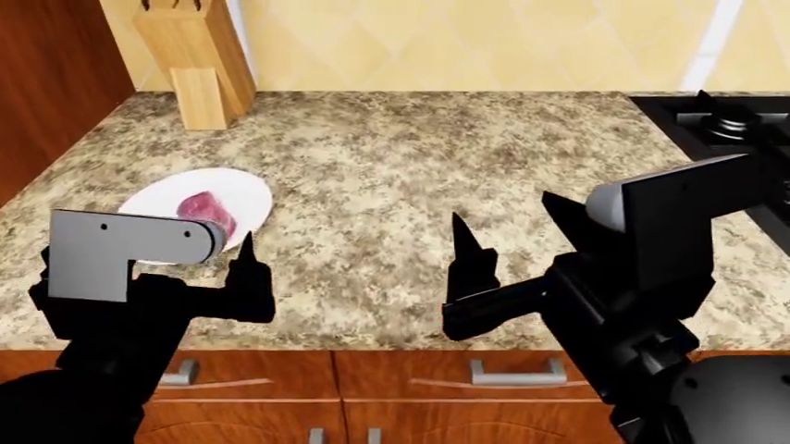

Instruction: Place the steak on the rack of the oven.

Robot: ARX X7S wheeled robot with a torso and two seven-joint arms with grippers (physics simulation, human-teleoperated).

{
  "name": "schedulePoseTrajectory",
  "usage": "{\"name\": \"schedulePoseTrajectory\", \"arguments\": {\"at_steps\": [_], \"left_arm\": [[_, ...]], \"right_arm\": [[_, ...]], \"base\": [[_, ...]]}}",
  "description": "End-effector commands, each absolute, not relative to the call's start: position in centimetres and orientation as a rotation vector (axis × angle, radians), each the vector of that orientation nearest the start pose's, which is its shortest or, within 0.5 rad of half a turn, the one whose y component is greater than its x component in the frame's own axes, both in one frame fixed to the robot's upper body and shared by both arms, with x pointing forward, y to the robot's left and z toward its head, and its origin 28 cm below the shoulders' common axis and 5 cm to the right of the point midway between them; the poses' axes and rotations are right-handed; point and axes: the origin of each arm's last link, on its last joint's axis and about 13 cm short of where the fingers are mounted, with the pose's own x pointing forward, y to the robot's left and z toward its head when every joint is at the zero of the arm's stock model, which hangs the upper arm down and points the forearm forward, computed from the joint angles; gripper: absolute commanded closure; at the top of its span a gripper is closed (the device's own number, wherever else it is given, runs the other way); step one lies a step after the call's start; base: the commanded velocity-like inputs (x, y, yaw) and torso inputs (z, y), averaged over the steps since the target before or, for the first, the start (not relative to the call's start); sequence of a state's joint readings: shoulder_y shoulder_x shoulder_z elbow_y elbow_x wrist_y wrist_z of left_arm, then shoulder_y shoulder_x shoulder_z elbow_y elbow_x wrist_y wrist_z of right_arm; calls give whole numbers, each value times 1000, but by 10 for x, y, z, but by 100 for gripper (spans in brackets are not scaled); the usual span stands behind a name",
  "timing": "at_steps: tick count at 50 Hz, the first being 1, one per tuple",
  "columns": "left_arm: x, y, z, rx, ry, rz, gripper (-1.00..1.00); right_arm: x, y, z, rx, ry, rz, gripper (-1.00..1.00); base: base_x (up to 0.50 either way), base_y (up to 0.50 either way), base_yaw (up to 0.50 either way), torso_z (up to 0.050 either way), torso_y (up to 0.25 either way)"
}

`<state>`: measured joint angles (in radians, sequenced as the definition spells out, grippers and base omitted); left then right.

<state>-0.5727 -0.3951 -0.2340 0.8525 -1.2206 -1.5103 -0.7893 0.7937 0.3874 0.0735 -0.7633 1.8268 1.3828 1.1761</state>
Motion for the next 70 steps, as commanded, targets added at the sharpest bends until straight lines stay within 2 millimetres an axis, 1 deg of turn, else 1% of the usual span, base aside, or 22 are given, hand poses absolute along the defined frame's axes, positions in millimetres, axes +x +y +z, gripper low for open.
{"name": "schedulePoseTrajectory", "arguments": {"at_steps": [1, 7, 10, 15, 20, 22, 27, 28, 29, 32, 36, 37, 38, 42, 46, 49, 52, 57, 59, 64, 65, 70], "left_arm": [[193, 233, 218, 109, 83, -6, -100], [195, 233, 216, 98, 98, 2, -100], [195, 233, 217, 94, 100, 5, -100], [196, 233, 217, 93, 103, 10, -100], [197, 233, 217, 83, 123, 29, -100], [196, 233, 217, 48, 179, 31, -100], [201, 231, 226, 31, 174, 121, -100], [202, 231, 228, 18, 210, 113, -100], [203, 229, 231, 32, 215, 129, -100], [201, 225, 241, 21, 246, 88, -100], [204, 222, 254, -16, 278, 124, -100], [207, 221, 256, -53, 363, 112, -100], [207, 220, 258, -82, 396, 93, -100], [212, 216, 270, -77, 375, 140, -100], [212, 214, 278, -90, 398, 201, -100], [214, 213, 286, -115, 368, 245, -100], [218, 213, 286, -145, 381, 306, -100], [222, 212, 288, -181, 381, 336, -100], [227, 216, 286, -209, 392, 396, -100], [233, 216, 282, -228, 419, 448, -100], [236, 218, 285, -223, 384, 497, -100], [239, 217, 279, -240, 427, 528, -100]], "right_arm": [[178, -95, 253, -22, 39, 323, -100], [175, -96, 253, -32, 50, 323, -100], [180, -96, 253, -35, 51, 321, -100], [180, -96, 252, -38, 53, 323, -100], [185, -97, 249, -38, 47, 321, -100], [185, -96, 249, -41, 46, 323, -100], [179, -96, 250, -38, 28, 335, -100], [177, -96, 249, -35, 25, 337, -100], [175, -96, 249, -37, 25, 336, -100], [172, -97, 249, -33, 18, 337, -100], [173, -98, 246, -19, 13, 343, -100], [174, -98, 246, -19, 12, 344, -100], [175, -98, 246, -18, 11, 344, -100], [180, -100, 242, -9, 13, 351, -100], [180, -102, 240, -5, 12, 347, -100], [179, -103, 238, -4, 5, 355, -100], [178, -104, 236, 3, 0, 357, -100], [180, -105, 233, 10, -11, 353, -100], [180, -105, 235, 5, -21, 349, -100], [176, -104, 234, 8, -26, 356, -100], [175, -104, 233, 12, -27, 358, -100], [176, -104, 231, 16, -31, 362, -100]], "base": [[500, 0, 0, 0, 0], [500, 0, 0, 0, 3], [500, 0, 0, 0, 0], [500, 0, 0, 0, 2], [0, 0, 0, 0, 5], [0, 0, 0, 0, 0], [0, 0, 0, 0, 0], [0, 0, 0, 0, 0], [0, 0, 0, 0, 0], [0, 0, 0, 0, 0], [0, 0, 0, 0, 0], [0, 0, 0, 0, 0], [0, 0, 0, 0, 0], [0, 0, 0, 0, 0], [0, 0, 0, 0, 0], [0, 0, 0, 0, 0], [0, 0, 0, 0, 0], [0, 0, 0, 0, 0], [0, 0, 0, 0, 0], [0, 0, 0, 0, 0], [0, 0, 0, 0, 0], [0, 0, 0, 0, 0]]}}
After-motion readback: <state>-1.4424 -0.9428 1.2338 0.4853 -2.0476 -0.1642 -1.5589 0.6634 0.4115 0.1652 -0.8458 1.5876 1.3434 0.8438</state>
